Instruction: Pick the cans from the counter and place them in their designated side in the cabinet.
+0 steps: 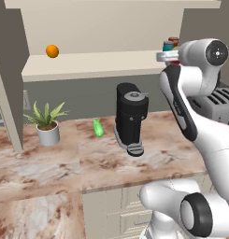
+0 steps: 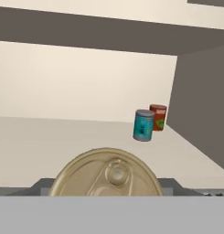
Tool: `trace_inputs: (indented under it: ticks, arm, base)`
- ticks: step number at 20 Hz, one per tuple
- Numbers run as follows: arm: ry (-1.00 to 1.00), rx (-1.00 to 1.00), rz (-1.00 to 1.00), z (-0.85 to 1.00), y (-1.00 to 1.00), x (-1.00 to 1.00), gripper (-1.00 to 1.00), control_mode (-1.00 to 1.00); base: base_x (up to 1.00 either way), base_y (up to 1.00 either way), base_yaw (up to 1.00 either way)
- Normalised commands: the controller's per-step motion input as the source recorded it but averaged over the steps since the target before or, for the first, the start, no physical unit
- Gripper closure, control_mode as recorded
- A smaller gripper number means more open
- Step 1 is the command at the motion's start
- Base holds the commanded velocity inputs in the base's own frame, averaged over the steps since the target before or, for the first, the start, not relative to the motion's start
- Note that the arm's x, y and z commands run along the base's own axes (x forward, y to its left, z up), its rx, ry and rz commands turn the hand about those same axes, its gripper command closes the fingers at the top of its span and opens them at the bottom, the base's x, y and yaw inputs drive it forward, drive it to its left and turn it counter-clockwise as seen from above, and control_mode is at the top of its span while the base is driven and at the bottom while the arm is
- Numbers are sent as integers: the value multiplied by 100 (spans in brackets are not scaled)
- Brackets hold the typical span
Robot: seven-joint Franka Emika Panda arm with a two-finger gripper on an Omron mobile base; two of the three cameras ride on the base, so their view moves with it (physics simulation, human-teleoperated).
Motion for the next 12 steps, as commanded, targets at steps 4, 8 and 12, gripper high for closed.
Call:
trace_inputs:
  ticks: [4,8,12]
  arm:
    - [4,0,0,-7,-2,31,100,-100]
    - [6,0,0,-9,-6,32,100,-100]
    - [5,0,0,-7,-6,34,100,-100]
  base:
    - [0,0,0]
    - [0,0,0]
    - [0,0,0]
